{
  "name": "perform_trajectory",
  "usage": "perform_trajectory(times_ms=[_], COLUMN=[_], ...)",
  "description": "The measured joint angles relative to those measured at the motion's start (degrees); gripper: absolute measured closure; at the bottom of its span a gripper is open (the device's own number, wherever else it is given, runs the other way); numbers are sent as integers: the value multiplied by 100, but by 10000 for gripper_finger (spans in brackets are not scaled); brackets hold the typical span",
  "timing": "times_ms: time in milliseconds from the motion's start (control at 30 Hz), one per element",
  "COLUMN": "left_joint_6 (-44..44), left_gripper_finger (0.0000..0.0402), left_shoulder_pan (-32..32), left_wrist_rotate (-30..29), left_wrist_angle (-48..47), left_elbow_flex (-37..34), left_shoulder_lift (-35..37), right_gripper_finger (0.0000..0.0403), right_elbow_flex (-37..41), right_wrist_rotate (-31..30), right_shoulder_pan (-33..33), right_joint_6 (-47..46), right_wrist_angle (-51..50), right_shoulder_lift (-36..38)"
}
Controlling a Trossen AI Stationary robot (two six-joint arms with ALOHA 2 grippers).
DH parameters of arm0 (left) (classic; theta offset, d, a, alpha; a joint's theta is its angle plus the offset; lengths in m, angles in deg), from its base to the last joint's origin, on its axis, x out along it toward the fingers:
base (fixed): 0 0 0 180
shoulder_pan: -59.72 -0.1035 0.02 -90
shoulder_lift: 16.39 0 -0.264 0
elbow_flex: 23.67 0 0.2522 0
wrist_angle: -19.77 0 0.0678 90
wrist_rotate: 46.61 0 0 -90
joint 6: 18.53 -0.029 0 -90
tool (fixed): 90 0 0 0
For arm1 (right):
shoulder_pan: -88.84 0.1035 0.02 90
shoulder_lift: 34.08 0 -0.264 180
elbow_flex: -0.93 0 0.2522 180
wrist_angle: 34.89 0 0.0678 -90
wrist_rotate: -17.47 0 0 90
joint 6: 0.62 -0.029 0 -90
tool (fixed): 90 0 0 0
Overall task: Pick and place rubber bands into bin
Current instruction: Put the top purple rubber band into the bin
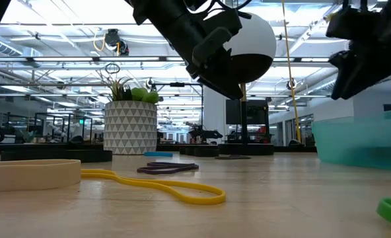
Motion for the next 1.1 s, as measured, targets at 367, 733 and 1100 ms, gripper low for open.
perform_trajectory(times_ms=[367,733,1100], left_joint_6=[677,387,277], left_gripper_finger=[259,286,252], left_shoulder_pan=[-170,-616,-603], left_wrist_rotate=[25,1138,795], left_wrist_angle=[-27,155,163], left_elbow_flex=[-2,-4,-4], left_shoulder_lift=[0,0,0], right_gripper_finger=[261,261,263], right_elbow_flex=[-83,48,52], right_wrist_rotate=[-1559,-1620,-1611], right_shoulder_pan=[-50,-157,-155], right_joint_6=[1111,1019,920], right_wrist_angle=[830,1225,1387], right_shoulder_lift=[-677,-706,-706])
